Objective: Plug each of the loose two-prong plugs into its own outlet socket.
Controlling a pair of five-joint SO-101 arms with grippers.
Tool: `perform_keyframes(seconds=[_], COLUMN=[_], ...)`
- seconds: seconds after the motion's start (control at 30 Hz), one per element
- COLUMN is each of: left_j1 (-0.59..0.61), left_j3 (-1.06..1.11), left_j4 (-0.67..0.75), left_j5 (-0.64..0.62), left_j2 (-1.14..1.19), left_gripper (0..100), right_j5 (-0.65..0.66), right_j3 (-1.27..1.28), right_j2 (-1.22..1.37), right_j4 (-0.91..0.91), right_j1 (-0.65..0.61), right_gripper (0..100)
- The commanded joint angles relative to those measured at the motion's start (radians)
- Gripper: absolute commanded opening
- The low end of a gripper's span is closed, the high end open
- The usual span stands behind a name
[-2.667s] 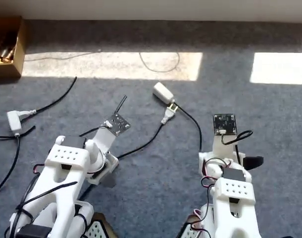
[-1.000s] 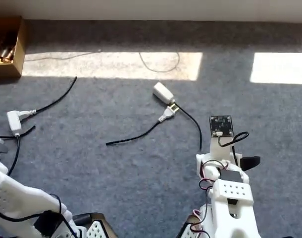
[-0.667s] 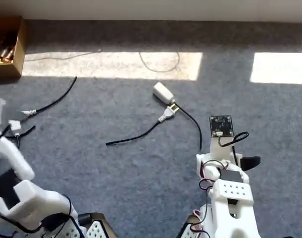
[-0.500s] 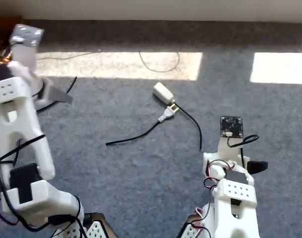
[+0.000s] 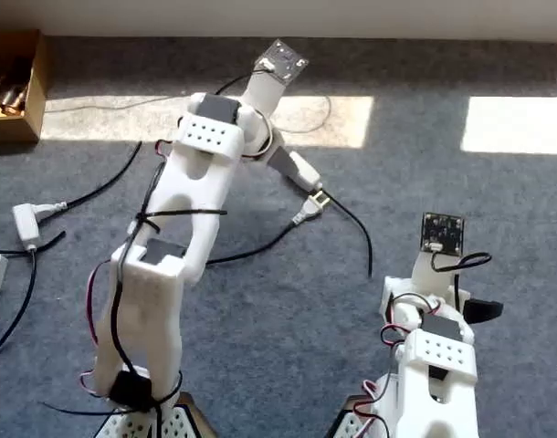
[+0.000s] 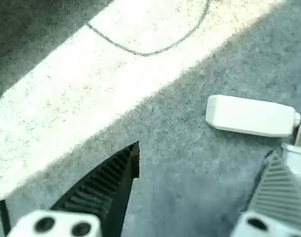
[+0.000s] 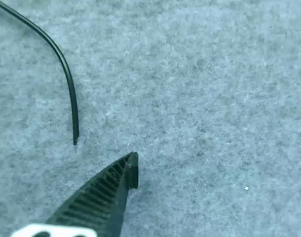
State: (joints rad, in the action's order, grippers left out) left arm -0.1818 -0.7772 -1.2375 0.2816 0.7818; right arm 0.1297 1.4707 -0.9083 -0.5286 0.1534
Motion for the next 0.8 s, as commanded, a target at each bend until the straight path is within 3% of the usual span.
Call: perform_keyframes(seconds=[0.0,0.2,0.37,0.53,0.77], left_j1=[-0.016,-0.039,-0.059,-0.074,-0.076], left_j3=[-0.323,-0.723,-0.895,-0.835,-0.630], left_j4=[-0.086,-0.207,-0.302,-0.315,-0.176], left_j5=[-0.018,-0.031,-0.137,-0.155,-0.157], left_j2=[0.205,0.450,0.475,0.398,0.398], left_gripper=[28,29,29,29,29], right_j5=[-0.003,-0.003,-0.003,-0.003,-0.003], right_j3=[-0.013,-0.013,-0.012,-0.010,-0.010], right_j2=[-0.019,-0.019,-0.019,-0.019,-0.019], right_j4=[0.016,0.016,0.016,0.016,0.016], right_j1=[-0.010,-0.012,-0.028,-0.031,-0.031], right_gripper=[59.3,59.3,59.3,59.3,59.3])
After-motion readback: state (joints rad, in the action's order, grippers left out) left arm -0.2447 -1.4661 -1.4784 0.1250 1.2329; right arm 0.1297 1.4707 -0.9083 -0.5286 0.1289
